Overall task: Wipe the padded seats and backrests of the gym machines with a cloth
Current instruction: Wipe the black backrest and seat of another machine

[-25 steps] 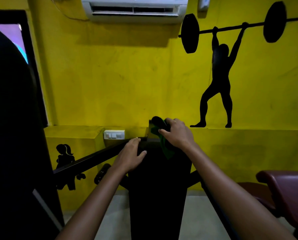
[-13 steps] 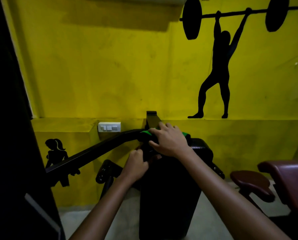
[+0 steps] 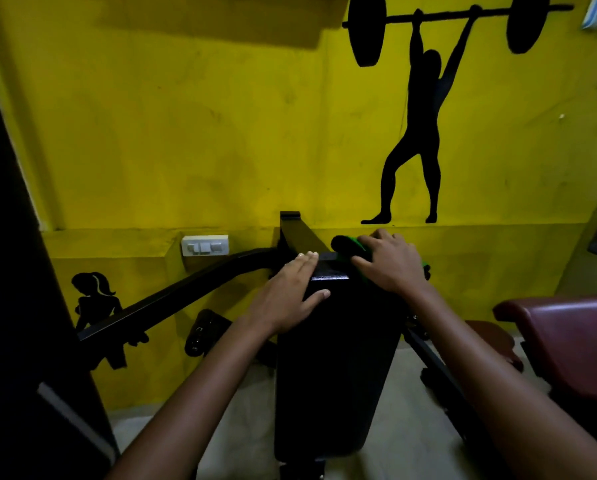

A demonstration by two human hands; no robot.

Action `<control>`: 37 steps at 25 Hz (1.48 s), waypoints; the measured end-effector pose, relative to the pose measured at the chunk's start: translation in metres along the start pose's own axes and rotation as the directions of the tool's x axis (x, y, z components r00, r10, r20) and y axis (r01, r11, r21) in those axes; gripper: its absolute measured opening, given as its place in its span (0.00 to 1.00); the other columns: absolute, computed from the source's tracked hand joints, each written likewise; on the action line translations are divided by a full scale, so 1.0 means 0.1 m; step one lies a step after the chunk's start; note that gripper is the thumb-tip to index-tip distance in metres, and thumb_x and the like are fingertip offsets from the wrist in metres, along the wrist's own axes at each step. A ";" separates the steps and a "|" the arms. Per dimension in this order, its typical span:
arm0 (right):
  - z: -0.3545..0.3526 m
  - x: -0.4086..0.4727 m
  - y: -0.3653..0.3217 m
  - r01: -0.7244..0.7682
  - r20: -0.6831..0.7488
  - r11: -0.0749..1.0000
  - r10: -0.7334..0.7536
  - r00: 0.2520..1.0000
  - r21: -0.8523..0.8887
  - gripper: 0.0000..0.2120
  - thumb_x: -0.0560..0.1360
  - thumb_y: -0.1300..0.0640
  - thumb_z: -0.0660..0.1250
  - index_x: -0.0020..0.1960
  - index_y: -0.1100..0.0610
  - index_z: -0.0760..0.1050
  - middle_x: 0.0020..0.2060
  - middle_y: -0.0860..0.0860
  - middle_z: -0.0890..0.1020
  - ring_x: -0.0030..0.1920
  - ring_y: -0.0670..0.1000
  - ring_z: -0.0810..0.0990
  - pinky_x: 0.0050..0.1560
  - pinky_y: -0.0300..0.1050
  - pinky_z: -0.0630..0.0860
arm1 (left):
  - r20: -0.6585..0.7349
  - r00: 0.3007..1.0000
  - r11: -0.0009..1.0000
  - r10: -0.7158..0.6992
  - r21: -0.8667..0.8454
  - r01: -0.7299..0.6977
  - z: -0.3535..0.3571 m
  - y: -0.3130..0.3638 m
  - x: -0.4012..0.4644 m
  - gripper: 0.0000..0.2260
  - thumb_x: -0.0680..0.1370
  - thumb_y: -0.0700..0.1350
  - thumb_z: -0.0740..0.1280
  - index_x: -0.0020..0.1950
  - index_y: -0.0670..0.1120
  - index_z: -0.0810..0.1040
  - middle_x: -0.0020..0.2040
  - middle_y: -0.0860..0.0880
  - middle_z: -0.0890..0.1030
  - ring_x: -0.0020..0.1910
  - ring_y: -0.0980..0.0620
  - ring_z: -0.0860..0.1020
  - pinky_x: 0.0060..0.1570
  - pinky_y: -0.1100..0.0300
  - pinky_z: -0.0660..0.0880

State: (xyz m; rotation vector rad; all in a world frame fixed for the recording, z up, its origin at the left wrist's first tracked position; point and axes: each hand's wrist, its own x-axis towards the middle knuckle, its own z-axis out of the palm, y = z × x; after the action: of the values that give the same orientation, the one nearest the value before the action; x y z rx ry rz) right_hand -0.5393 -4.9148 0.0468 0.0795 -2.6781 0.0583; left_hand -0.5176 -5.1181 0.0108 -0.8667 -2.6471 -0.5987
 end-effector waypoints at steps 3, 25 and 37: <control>0.04 -0.09 0.03 0.168 -0.025 0.985 -0.169 0.985 -0.047 0.24 0.77 0.42 0.59 0.71 0.47 0.65 0.65 0.53 0.69 0.62 0.57 0.68 0.58 0.51 0.67 | -0.018 1.000 0.986 -0.022 0.165 0.025 0.13 0.10 0.09 0.29 0.82 0.55 0.56 0.78 0.42 0.52 0.78 0.46 0.53 0.77 0.52 0.49 0.74 0.56 0.44; 1.04 -0.46 0.86 -0.464 0.454 -0.082 0.414 0.789 0.882 0.18 0.77 0.52 0.64 0.64 0.57 0.74 0.59 0.55 0.79 0.61 0.57 0.76 0.63 0.56 0.71 | 0.022 0.988 0.870 0.156 0.470 -0.148 0.61 0.51 0.74 0.36 0.76 0.66 0.38 0.77 0.46 0.56 0.76 0.47 0.61 0.75 0.50 0.58 0.73 0.54 0.53; 1.52 -0.65 0.99 -0.440 0.441 -0.091 0.361 0.822 0.893 0.18 0.76 0.50 0.66 0.64 0.54 0.74 0.58 0.53 0.80 0.60 0.54 0.76 0.65 0.58 0.71 | -0.335 0.913 0.811 0.233 0.585 0.008 1.04 0.61 0.64 0.23 0.81 0.53 0.54 0.69 0.41 0.72 0.65 0.43 0.76 0.64 0.44 0.75 0.62 0.54 0.63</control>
State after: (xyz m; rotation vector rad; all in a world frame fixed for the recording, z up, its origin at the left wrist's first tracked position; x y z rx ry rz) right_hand -0.5553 -4.8210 -0.1205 -0.3379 -1.9400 2.1853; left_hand -0.5445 -4.9928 -0.0367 -0.6261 -2.1793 0.0809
